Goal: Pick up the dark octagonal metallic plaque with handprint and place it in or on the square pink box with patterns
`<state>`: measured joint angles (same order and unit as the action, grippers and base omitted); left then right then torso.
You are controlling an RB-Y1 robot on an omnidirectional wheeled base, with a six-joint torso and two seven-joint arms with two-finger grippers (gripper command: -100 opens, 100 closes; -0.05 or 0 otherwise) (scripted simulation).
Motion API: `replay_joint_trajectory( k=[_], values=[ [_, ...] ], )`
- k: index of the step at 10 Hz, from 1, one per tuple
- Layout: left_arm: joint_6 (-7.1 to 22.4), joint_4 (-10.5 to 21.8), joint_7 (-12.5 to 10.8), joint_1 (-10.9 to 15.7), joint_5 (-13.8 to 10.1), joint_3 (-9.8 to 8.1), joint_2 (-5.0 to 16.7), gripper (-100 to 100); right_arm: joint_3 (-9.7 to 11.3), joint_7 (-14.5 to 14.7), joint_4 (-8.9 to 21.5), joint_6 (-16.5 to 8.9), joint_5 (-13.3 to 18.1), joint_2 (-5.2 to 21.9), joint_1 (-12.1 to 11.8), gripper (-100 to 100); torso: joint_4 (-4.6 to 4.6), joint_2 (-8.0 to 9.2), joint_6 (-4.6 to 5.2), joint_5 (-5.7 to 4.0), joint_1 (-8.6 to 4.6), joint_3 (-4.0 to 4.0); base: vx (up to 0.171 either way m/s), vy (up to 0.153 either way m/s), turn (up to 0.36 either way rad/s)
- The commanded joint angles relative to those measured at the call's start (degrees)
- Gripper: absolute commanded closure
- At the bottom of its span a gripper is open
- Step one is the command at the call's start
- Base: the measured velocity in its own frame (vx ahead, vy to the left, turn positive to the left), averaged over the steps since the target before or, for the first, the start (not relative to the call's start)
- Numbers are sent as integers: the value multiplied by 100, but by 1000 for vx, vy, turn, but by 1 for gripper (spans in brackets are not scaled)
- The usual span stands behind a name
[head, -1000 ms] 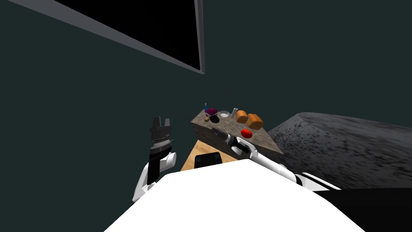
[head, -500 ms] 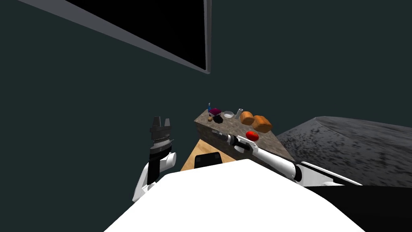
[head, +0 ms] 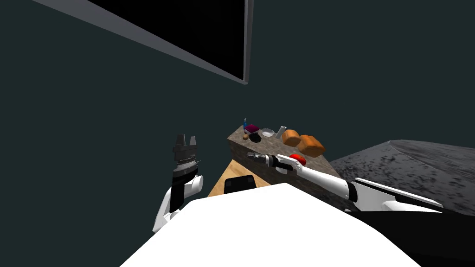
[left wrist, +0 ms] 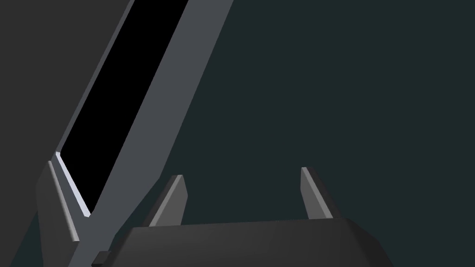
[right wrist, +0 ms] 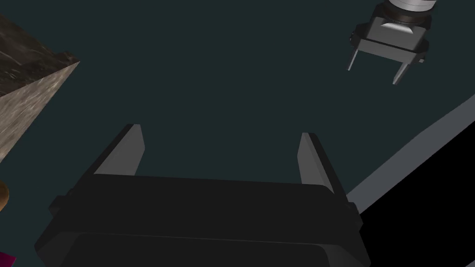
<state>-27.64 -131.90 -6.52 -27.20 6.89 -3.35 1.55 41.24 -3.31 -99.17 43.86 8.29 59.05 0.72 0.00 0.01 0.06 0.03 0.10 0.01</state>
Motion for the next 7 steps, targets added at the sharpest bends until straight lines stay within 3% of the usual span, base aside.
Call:
replay_joint_trajectory(
  k=[1,2,3,4,5,6,7],
  values=[
    [0,0,0,0,0,0,0,0,87,4,195,79,26,65,63,-100,0,0,0,0,0,0,4,11,-10],
    [0,0,0,0,0,0,0,0,329,-59,401,185,104,366,293,-100,0,0,1,-2,-5,0,5,27,230],
    [0,0,0,1,0,0,0,0,385,-59,486,185,104,441,293,-100,-1,-3,-5,-1,0,-2,3,21,144],
    [0,0,0,0,0,0,0,0,616,-124,763,293,185,639,521,-100,-1,-3,0,-1,-2,-2,-2,31,241],
    [0,0,0,1,0,0,0,0,686,-124,774,293,185,810,521,-100,0,-2,-4,0,1,-1,-1,20,115],
    [0,0,0,0,0,0,0,0,897,-190,1053,403,268,1005,745,-100,0,-1,1,-1,-1,-1,-3,26,218],
    [0,0,0,1,0,0,0,0,989,-190,1061,403,268,1168,745,-100,0,-1,-4,0,1,0,1,16,147]
  ],
)
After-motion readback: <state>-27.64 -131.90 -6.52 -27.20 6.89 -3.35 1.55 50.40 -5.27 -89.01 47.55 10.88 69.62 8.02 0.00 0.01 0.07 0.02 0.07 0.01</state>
